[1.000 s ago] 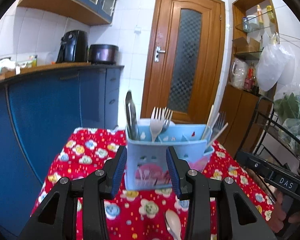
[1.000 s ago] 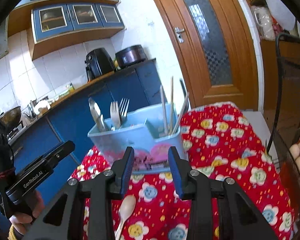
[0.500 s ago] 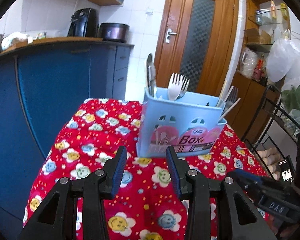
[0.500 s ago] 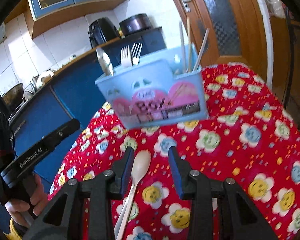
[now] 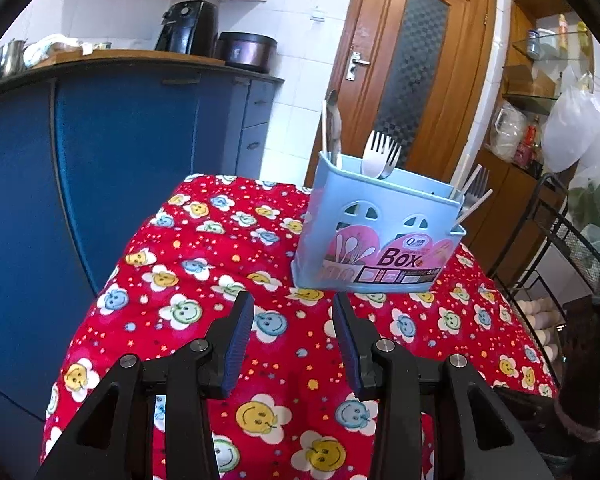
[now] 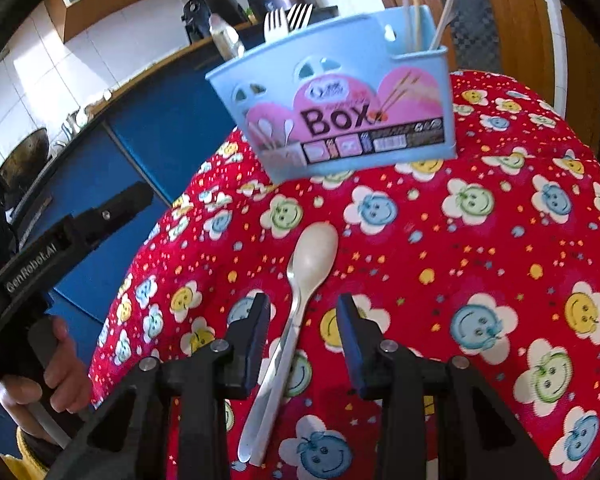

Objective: Organize utensils
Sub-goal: 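Move both tools back toward the remaining wooden spoon on the table, then grasp the beige wooden spoon handle with the right tool while the left tool grasps a silver fork, then lift the wooden spoon and fork and lower both into the blue holder, then open both tools to release the spoon and fork into the holder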

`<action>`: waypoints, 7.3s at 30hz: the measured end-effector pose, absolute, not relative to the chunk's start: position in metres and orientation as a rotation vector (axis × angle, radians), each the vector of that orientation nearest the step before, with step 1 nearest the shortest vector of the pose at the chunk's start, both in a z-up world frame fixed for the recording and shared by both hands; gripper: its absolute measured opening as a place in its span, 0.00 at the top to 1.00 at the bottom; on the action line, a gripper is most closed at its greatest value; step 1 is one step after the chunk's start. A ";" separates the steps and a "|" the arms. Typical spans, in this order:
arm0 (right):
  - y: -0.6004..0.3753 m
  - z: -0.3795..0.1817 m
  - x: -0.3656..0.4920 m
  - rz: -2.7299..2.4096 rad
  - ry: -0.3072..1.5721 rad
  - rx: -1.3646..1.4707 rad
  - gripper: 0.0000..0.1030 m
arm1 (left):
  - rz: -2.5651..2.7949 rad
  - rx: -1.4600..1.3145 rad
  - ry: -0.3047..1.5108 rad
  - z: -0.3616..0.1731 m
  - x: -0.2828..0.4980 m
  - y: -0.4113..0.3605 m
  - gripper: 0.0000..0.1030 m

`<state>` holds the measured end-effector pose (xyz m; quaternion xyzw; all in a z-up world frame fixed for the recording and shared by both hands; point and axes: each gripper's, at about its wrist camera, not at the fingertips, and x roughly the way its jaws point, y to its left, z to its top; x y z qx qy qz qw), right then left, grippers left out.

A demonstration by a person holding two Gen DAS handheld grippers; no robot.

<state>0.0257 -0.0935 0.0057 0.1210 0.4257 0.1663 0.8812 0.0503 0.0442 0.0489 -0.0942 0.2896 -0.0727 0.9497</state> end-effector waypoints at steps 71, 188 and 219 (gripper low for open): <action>-0.194 -0.002 0.013 0.234 0.838 0.435 0.93 | -0.468 -0.229 0.946 -0.024 0.092 -0.048 0.97; -0.140 0.127 0.143 0.152 0.206 0.045 0.68 | -0.214 -0.070 0.415 0.118 0.201 -0.018 0.97; -0.152 0.131 0.018 0.203 0.366 0.207 0.35 | -0.233 -0.074 0.369 0.141 0.069 -0.002 0.32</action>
